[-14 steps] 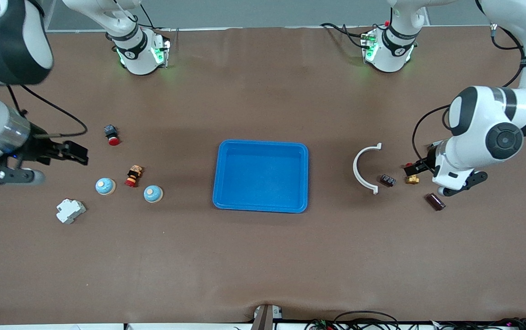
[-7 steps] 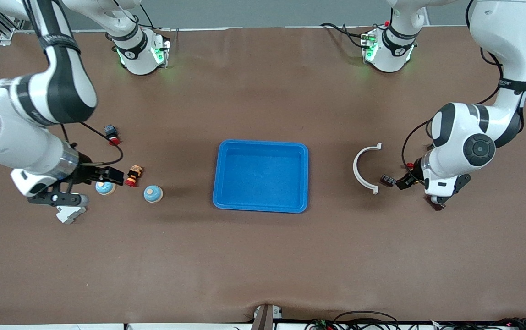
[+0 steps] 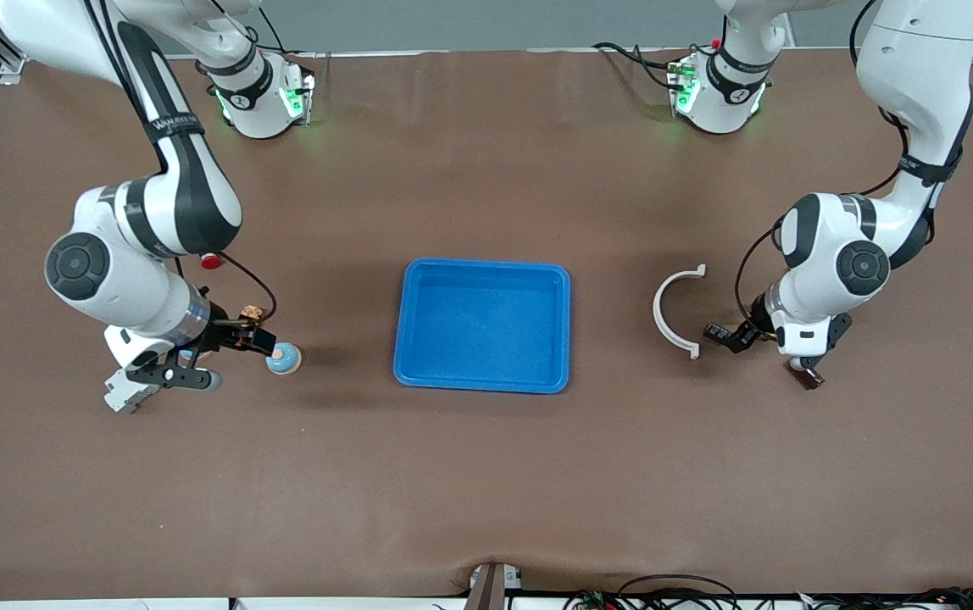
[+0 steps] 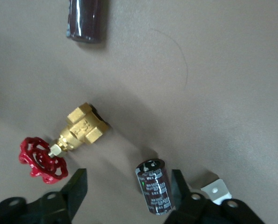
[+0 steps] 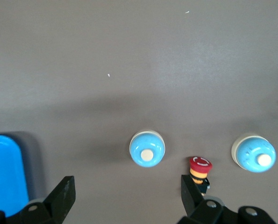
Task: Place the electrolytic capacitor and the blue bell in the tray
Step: 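Grasp the blue bell with the right gripper while the left gripper grasps the capacitor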
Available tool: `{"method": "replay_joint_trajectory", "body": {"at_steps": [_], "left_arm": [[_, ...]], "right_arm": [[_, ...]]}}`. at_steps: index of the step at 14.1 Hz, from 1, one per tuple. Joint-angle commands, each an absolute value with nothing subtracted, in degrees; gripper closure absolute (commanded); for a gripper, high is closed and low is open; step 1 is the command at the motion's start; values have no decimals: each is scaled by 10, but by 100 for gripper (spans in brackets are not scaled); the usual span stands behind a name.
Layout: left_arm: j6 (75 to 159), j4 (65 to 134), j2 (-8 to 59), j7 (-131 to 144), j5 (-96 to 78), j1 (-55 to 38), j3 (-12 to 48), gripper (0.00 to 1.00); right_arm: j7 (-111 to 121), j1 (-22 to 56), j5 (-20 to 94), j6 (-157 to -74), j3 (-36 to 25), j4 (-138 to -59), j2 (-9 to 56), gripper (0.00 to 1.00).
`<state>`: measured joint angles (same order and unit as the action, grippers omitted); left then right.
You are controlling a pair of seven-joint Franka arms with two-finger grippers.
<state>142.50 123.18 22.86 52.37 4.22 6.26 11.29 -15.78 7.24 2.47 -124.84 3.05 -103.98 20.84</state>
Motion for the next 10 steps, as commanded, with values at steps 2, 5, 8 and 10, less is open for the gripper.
{"method": "replay_joint_trajectory", "body": {"at_steps": [2,5,8,10], "left_arm": [[1463,1249,235,559,33,62,120,22],[1473,1249,243,577,33,51,120,23],[1482,1247,251,578,33,47,120,40],[1482,1247,256,577,33,47,120,68]], "right_arm": [[-163,71,19,-1298,29,-1036,255,0],[-163,73,-17,-1330,29,-1033,287,0],[-163,72,-49,-1339,30,-1033,303,0],[-164,73,-49,-1336,30,-1033,304,0]]}}
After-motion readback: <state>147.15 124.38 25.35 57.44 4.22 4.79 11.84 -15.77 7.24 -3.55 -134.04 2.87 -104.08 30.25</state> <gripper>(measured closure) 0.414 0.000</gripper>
